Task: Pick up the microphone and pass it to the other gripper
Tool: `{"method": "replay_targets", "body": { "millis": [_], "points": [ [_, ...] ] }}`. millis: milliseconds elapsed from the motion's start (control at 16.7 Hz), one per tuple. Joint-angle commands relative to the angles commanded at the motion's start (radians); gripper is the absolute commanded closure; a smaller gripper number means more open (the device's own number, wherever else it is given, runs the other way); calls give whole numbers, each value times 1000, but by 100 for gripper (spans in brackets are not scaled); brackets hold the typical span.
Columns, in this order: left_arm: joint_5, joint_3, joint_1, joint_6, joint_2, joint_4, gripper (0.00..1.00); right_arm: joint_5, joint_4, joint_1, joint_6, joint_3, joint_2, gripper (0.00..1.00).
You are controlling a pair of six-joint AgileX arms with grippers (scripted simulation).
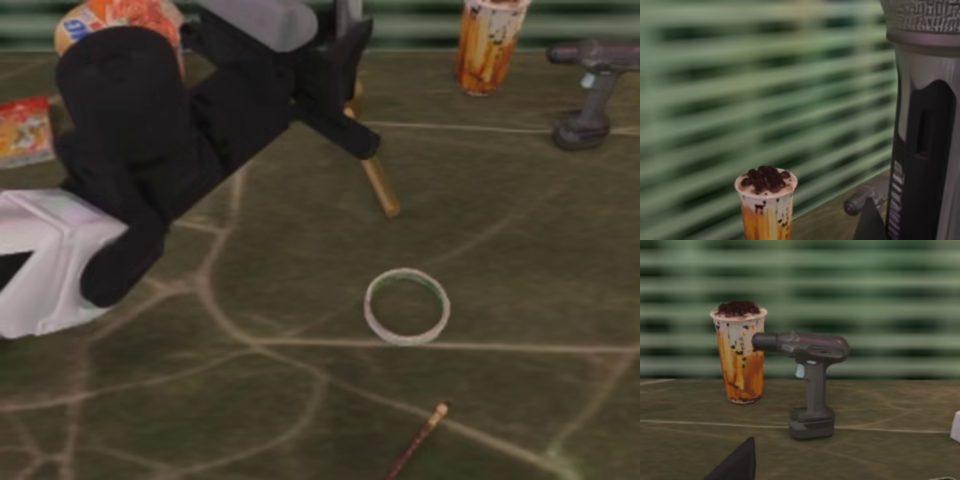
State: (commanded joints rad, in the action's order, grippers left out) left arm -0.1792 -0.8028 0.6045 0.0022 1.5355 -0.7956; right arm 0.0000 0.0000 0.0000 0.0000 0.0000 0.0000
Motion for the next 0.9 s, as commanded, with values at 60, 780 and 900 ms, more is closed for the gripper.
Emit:
{"method": "replay_targets", "body": {
  "millis": [60, 780, 900],
  "points": [
    [19, 3, 19, -1, -13, 4, 100, 0, 0, 0, 0, 0, 0, 0],
    [28, 5, 28, -1, -20, 6, 100, 0, 0, 0, 0, 0, 0, 0],
    [28, 5, 28, -1, -20, 6, 100, 4, 5, 12, 0, 12, 13, 0]
  ]
}}
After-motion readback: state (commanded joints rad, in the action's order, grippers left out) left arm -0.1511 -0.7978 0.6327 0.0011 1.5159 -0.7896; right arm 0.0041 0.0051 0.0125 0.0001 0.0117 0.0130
